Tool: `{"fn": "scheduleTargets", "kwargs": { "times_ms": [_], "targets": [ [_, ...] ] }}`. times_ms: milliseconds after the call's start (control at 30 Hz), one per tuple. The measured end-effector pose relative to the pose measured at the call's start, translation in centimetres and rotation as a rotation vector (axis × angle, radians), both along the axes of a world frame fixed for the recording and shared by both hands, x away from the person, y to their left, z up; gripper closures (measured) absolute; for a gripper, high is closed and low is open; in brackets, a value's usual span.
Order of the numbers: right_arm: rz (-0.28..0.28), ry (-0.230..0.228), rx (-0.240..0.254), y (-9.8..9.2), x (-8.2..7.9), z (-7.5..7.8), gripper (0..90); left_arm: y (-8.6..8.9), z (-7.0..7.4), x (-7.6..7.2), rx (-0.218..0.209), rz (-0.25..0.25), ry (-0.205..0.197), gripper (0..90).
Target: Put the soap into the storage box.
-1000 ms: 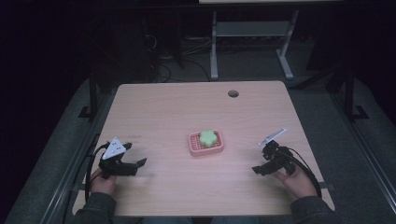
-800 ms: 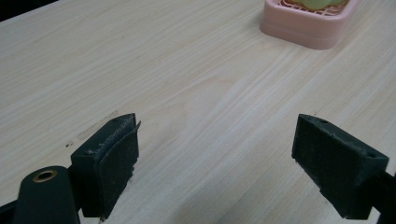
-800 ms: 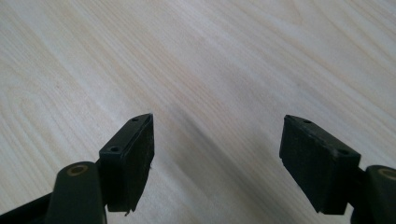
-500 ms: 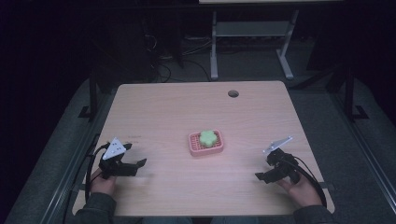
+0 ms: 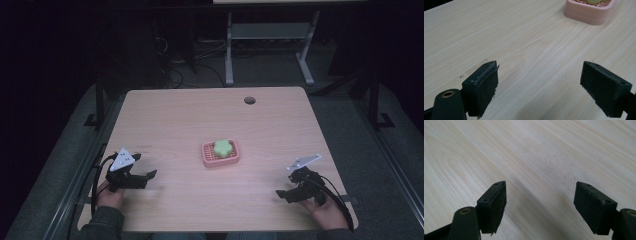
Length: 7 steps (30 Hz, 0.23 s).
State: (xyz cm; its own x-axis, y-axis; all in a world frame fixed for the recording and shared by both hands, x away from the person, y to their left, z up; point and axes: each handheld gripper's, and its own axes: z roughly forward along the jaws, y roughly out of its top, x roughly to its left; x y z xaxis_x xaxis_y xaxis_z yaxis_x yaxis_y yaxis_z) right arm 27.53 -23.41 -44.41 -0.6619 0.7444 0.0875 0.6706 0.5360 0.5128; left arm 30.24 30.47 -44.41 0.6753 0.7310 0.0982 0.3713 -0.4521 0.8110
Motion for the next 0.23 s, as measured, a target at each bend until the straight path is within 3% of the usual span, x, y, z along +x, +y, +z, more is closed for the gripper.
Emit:
{"fn": "scheduleTargets", "kwargs": {
  "times_ms": [233],
  "targets": [
    [-0.011, -0.022, 0.005, -0.05, -0.76, 0.01, 25.3, 0.05, 0.04, 0.09, 0.011, -0.001, -0.008, 14.4]
  ]
}}
